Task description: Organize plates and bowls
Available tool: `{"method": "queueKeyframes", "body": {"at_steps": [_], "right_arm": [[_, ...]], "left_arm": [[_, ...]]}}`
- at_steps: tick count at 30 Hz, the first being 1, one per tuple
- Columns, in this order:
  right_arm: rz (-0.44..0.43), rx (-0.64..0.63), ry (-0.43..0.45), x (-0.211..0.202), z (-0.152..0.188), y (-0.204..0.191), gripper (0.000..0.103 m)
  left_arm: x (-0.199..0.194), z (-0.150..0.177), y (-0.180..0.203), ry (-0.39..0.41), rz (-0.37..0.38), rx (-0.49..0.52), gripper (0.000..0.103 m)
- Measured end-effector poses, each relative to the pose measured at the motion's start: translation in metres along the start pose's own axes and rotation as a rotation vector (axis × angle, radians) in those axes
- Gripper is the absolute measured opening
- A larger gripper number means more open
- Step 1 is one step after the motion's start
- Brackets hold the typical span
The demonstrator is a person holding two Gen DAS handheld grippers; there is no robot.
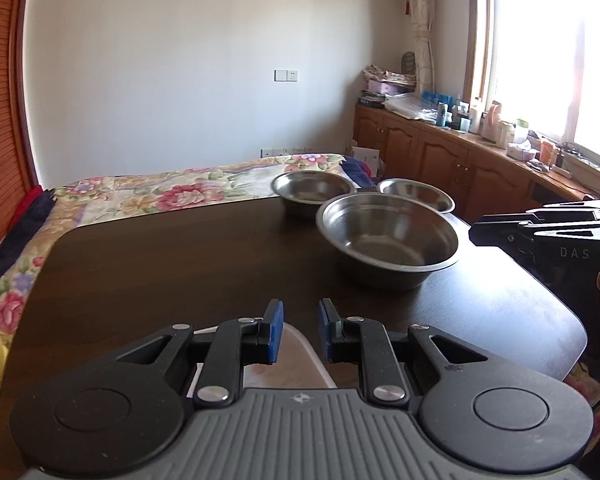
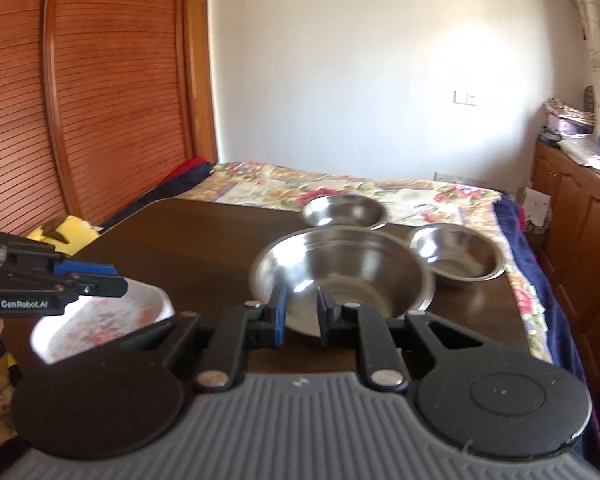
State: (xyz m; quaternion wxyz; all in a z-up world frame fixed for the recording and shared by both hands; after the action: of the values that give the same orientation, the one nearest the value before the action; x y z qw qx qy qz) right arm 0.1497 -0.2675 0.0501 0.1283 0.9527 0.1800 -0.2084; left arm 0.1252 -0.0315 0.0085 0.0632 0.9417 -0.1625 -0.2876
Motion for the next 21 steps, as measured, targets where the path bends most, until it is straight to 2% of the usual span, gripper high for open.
{"method": "queueKeyframes", "body": {"at_steps": [6, 12, 15, 17, 19, 21], "right_arm": [[0.028, 0.017, 0.021, 0.006, 0.013, 0.029, 0.019], [0.037, 0.044, 0.034, 0.014, 0.026, 0.054, 0.023], [0.031, 0.053, 0.032, 0.021, 0.031, 0.064, 0.023], [0.027, 0.058, 0.032, 0.027, 0.032, 0.07, 0.025], [0.015, 0.07, 0.036, 0.031, 0.034, 0.075, 0.037], [0.005, 0.079, 0.041, 0.034, 0.036, 0.079, 0.039]], "left_arm": [[0.027, -0.005, 0.02, -0.015, 0.005, -0.012, 0.021], [0.054, -0.007, 0.038, -0.033, 0.004, -0.016, 0.027], [0.067, -0.01, 0.044, -0.043, 0.009, -0.024, 0.036], [0.074, -0.012, 0.047, -0.043, 0.01, -0.029, 0.038], [0.08, -0.013, 0.049, -0.047, 0.01, -0.039, 0.04], [0.084, -0.014, 0.048, -0.046, 0.01, -0.051, 0.045]]}}
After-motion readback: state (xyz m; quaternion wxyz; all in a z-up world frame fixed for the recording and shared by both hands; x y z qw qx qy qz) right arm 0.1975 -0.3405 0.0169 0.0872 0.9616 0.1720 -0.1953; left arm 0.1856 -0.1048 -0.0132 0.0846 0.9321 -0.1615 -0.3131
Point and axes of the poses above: each gripper's, at about its wrist camera, not at the fingertips, and x roughly the way its jaws point, y to its right, z to its underside, the point moved 5 cm from there along x, roughly the way its jaws point, and after that the axes turned 12 degrees about -x, right-handed, at the moved point
